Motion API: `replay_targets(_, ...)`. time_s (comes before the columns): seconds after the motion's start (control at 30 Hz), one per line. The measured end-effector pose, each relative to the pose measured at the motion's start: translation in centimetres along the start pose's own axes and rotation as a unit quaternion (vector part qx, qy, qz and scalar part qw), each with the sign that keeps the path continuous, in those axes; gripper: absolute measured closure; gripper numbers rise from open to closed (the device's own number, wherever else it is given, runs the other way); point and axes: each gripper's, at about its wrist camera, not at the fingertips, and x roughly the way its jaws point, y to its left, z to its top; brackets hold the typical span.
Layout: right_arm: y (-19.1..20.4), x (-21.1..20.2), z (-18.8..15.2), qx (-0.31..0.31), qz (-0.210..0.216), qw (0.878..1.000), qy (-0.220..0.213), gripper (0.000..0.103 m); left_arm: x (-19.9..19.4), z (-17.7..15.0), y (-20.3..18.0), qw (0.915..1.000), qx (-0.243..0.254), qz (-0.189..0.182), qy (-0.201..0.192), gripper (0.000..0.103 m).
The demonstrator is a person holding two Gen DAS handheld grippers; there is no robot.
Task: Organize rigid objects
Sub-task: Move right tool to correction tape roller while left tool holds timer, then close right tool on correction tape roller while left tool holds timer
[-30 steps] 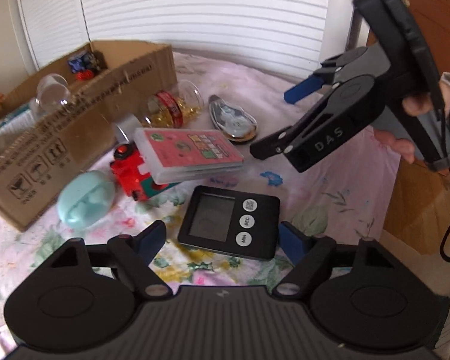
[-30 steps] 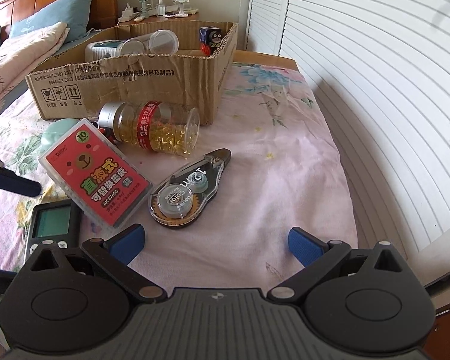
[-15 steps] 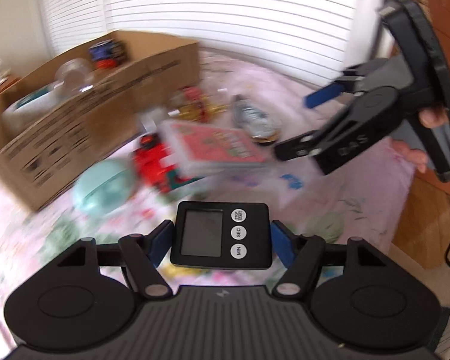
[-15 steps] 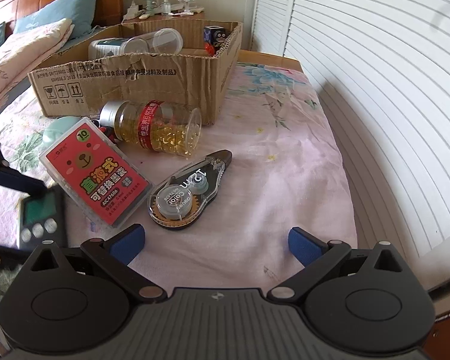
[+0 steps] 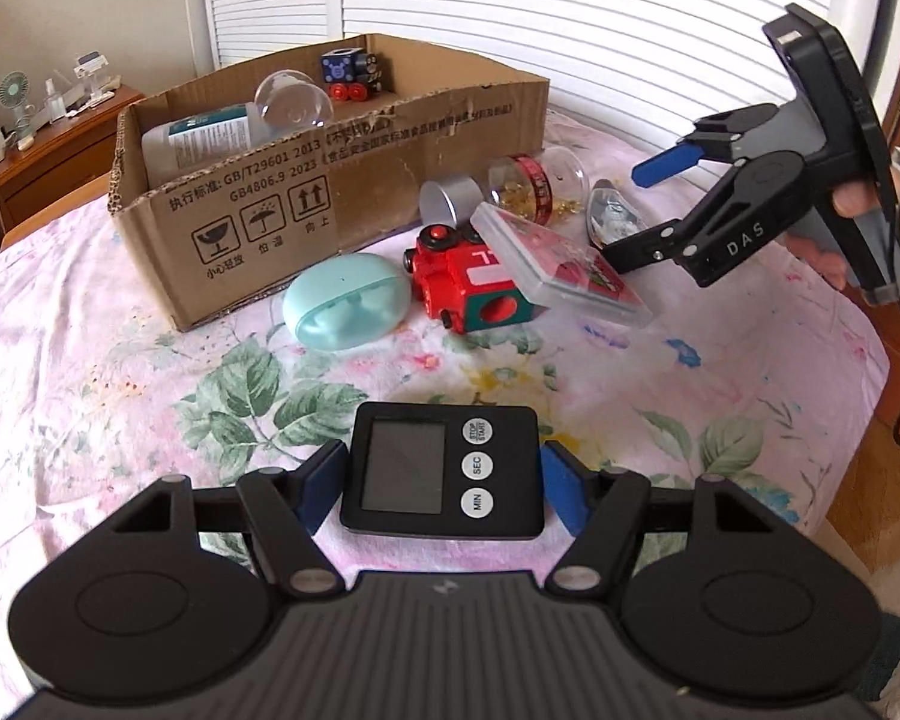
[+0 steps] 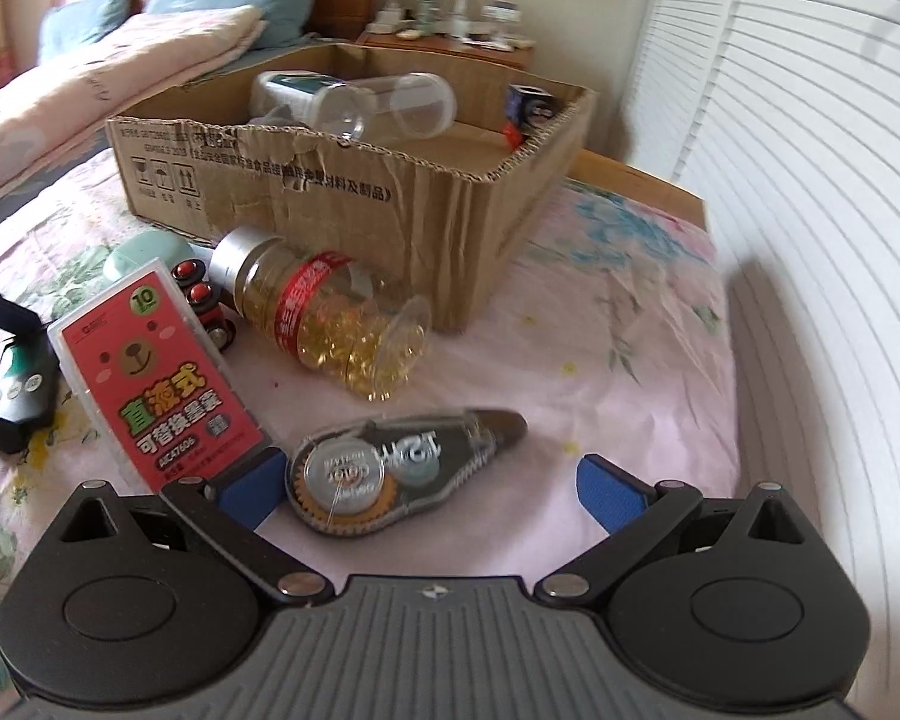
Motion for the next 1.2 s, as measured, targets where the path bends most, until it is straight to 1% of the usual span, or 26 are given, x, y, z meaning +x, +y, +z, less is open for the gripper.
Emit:
replay_targets(0.2, -1.0, 1.1, 1.0, -0.023, 0.044, 0.999, 0.001, 0.0, -0.1, -0.2, 0.0, 0.9998, -0.019, 0.009, -0.006, 0.034)
replay_targets(0.3, -1.1, 1.3, 1.1, -0.03, 0.053, 0.998, -0.001, 0.0, 0.0, -0.1, -0.1, 0.9996, -0.025, 0.015, -0.008, 0.033)
replay_targets(0.33, -1.0, 1.2, 1.2, -0.032, 0.057, 0.998, -0.002, 0.003, 0.0, 0.0, -0.1, 0.9995, -0.026, 0.016, -0.008, 0.033)
replay_targets(0.37, -1.0, 1.0, 1.2, -0.031, 0.061, 0.998, -0.002, 0.009, 0.0, 0.0, -0.1, 0.9995, -0.027, 0.017, -0.008, 0.033)
replay_targets(0.4, -0.8, 0.8, 1.2, -0.032, 0.06, 0.998, -0.002, 0.011, 0.0, 0.0, -0.2, 0.9995, -0.027, 0.018, -0.007, 0.033)
replay_targets(0.5, -0.1, 0.2, 0.8, -0.03, 0.04, 0.999, 0.0, 0.011, 0.1, 0.0, -0.3, 0.9995, -0.024, 0.02, -0.007, 0.032)
replay_targets(0.6, 0.1, -0.5, 0.3, 0.009, 0.024, 1.0, 0.016, 0.011, 0.2, 0.0, -0.3, 0.9995, -0.019, 0.024, -0.005, 0.028)
replay_targets(0.7, 0.7, -1.2, -0.4, 0.04, 0.002, 0.999, 0.027, 0.011, 0.1, -0.2, -0.3, 0.9996, -0.015, 0.022, -0.005, 0.027)
replay_targets(0.77, 1.4, -1.7, -0.9, 0.046, -0.005, 0.998, 0.031, 0.011, 0.1, -0.2, -0.2, 0.9997, -0.013, 0.019, -0.005, 0.027)
replay_targets(0.87, 2.3, -2.0, -1.4, 0.038, 0.0, 0.999, 0.026, 0.011, 0.3, 0.0, -0.1, 0.9999, -0.006, 0.015, -0.004, 0.027)
replay_targets(0.97, 2.2, -1.9, -1.5, 0.03, 0.003, 0.999, 0.022, 0.008, 0.5, 0.3, -0.2, 0.9999, -0.004, 0.013, -0.002, 0.028)
replay_targets(1.03, 2.0, -1.9, -1.6, 0.026, 0.011, 0.999, 0.021, 0.005, 0.5, 0.3, -0.2, 0.9999, -0.006, 0.014, -0.002, 0.03)
replay_targets(1.07, 1.9, -1.9, -1.7, 0.022, 0.016, 0.999, 0.019, 0.005, 0.4, 0.3, -0.2, 0.9999, -0.007, 0.015, -0.003, 0.033)
replay_targets(1.2, 1.9, -2.1, -1.9, 0.003, 0.028, 1.0, 0.012, 0.004, 0.4, 0.2, -0.2, 0.9998, -0.012, 0.017, -0.006, 0.034)
